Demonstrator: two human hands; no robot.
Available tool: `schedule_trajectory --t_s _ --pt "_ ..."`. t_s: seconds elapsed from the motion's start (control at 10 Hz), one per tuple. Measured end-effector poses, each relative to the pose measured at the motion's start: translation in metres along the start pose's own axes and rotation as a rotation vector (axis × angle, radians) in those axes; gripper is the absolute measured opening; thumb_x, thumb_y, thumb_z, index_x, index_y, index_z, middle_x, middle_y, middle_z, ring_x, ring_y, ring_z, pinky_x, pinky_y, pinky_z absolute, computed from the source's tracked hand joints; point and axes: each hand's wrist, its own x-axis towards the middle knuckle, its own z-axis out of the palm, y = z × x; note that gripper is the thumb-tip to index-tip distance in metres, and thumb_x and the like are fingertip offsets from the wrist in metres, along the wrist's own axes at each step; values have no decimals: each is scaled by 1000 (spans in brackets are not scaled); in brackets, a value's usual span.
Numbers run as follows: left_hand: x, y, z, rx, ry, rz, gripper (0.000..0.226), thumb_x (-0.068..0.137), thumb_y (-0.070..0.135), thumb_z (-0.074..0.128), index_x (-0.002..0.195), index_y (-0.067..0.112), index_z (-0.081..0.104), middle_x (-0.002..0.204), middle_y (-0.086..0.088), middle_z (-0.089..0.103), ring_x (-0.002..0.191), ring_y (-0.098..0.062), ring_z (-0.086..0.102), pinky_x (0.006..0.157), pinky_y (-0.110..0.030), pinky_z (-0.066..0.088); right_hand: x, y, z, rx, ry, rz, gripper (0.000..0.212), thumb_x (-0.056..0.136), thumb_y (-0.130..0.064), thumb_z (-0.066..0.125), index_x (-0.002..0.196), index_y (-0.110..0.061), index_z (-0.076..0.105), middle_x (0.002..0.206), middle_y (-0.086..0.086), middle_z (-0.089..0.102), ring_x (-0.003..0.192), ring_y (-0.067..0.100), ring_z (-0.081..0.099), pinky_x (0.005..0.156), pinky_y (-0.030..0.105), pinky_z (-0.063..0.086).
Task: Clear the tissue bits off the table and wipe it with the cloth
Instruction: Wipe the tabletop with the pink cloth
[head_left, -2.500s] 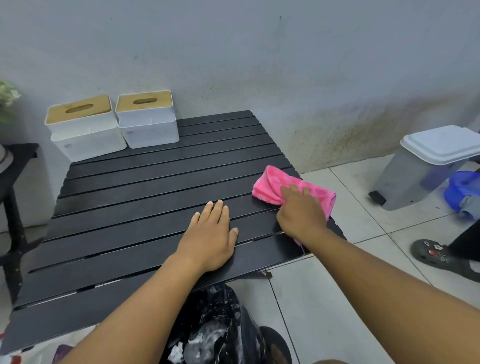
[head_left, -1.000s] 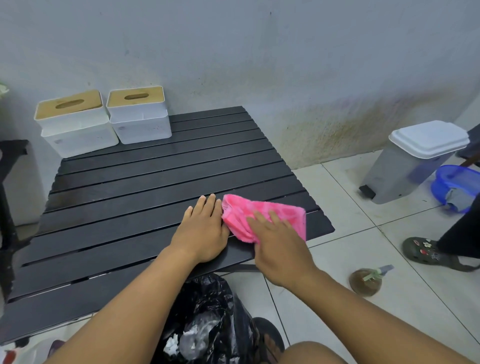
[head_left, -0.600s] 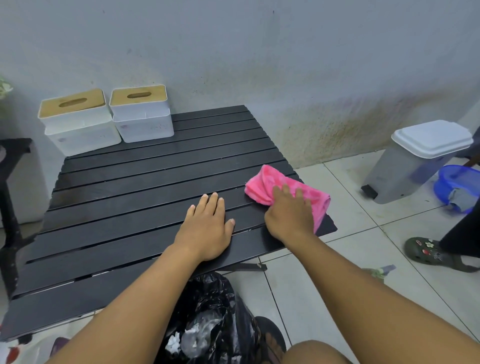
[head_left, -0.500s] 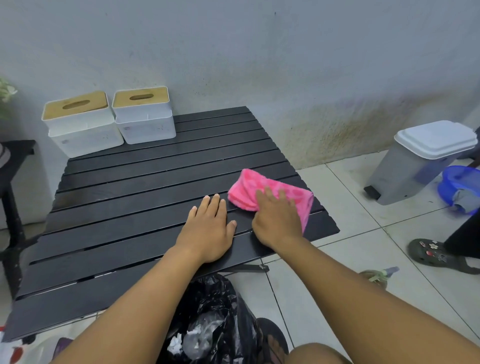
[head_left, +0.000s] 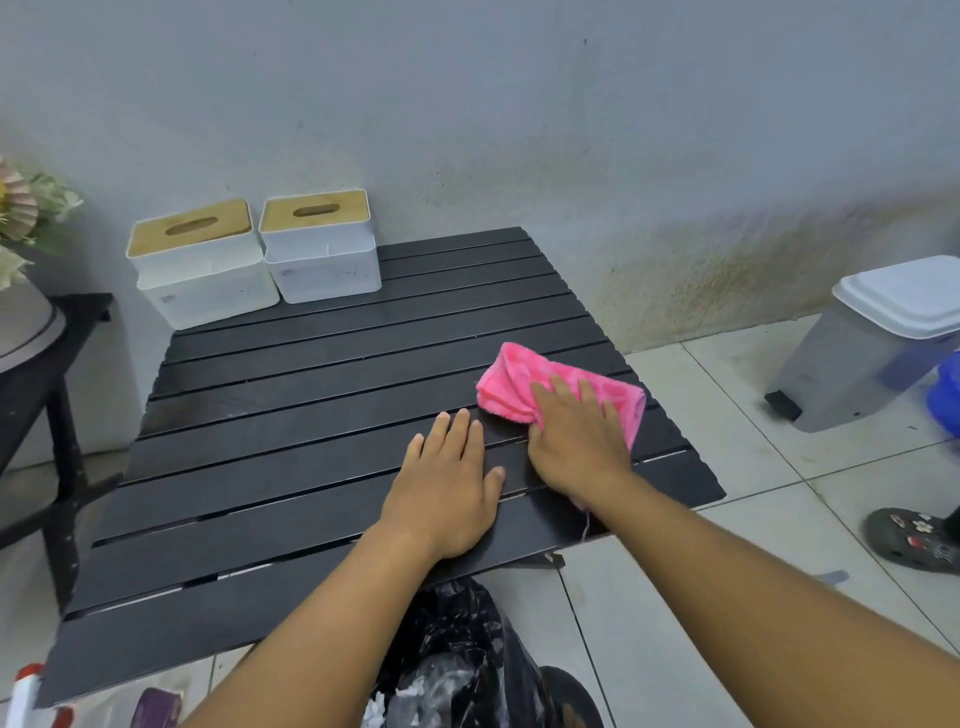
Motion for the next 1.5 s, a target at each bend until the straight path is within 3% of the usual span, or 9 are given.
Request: schedule_trajectory --t_s 0.3,0.7,0.8,1.0,1.2,1.3,1.5 --pt "0 -1 0 16 -5 -1 66 105 46 19 159 11 2 167 -5 -6 153 -22 -11 124 -43 2 52 4 -6 -40 42 54 59 95 -22 37 153 -25 25 164 -1 17 150 34 11 121 53 9" --pt "3 -3 2 -8 5 0 65 105 46 18 160 15 4 168 -4 -3 154 -22 -8 124 -43 4 -70 1 1 -23 12 -78 57 101 -27 34 155 -26 17 165 -4 12 152 27 4 121 47 4" --pt "3 -2 0 14 -10 -14 67 105 47 20 159 11 4 168 -4 -5 154 -22 -7 124 -43 5 -54 26 -7 10 75 79 49 98 -24 36 147 -23 30 163 0 20 150 34 10 120 53 12" --pt "1 1 0 3 -11 -14 67 105 47 19 159 11 5 168 -5 -5 154 -22 -7 124 -44 5 -61 44 -15 12 104 292 56 95 -20 42 149 -18 30 163 7 18 149 38 8 120 55 11" --pt "3 -1 3 -17 4 18 62 103 39 23 158 11 13 167 -6 6 154 -23 -2 123 -47 9 -111 -7 2 14 -47 -50 61 100 -23 36 157 -23 13 166 0 6 152 31 -3 122 48 -1" --pt "-1 -1 3 -21 17 16 62 104 41 21 158 12 12 167 -4 5 154 -23 -2 123 -45 9 -103 5 -1 -7 -27 -79 56 102 -26 31 157 -24 16 165 -3 12 152 26 1 123 46 5" --pt "-6 1 0 4 26 -5 68 104 50 19 159 13 5 168 -2 -3 154 -20 -6 123 -39 4 -26 21 -10 -3 28 36 53 100 -23 35 152 -22 26 163 1 21 150 33 11 121 50 13"
